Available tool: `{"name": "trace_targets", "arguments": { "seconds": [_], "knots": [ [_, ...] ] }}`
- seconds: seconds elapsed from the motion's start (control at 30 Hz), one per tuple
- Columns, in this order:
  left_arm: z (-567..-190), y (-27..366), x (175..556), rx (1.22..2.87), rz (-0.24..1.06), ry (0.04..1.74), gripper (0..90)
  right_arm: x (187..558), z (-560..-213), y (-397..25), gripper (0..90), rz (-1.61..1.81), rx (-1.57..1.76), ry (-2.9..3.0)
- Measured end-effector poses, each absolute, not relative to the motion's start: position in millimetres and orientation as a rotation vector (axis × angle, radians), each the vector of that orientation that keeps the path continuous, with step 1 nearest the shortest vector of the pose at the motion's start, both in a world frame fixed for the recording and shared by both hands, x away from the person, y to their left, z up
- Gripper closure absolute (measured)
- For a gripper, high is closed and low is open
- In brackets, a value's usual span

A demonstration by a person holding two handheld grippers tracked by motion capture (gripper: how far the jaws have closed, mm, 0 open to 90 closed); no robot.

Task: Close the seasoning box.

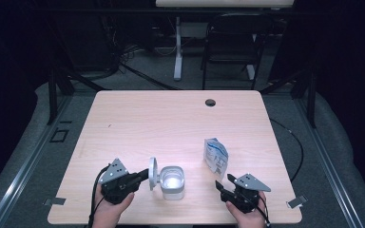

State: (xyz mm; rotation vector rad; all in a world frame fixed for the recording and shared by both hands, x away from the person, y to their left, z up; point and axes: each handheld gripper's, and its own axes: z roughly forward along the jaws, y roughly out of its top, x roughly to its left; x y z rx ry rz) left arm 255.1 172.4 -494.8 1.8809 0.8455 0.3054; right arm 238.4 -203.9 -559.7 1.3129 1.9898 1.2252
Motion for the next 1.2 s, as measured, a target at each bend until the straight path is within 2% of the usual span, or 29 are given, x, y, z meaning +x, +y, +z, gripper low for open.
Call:
{"name": "trace_targets", "arguments": {
  "seconds": [0.63, 1.2],
  "knots": [
    [-496.4, 136.5, 260.3, 1.949, 0.266, 0.775, 90.0, 232.3, -561.7, -209.2, 45.3, 1.231, 1.304, 1.936],
    [-488.1, 142.0, 265.3, 1.963, 0.295, 0.782, 90.0, 230.8, -560.2, -210.7, 45.2, 1.214, 1.284, 1.950]
  ]
}}
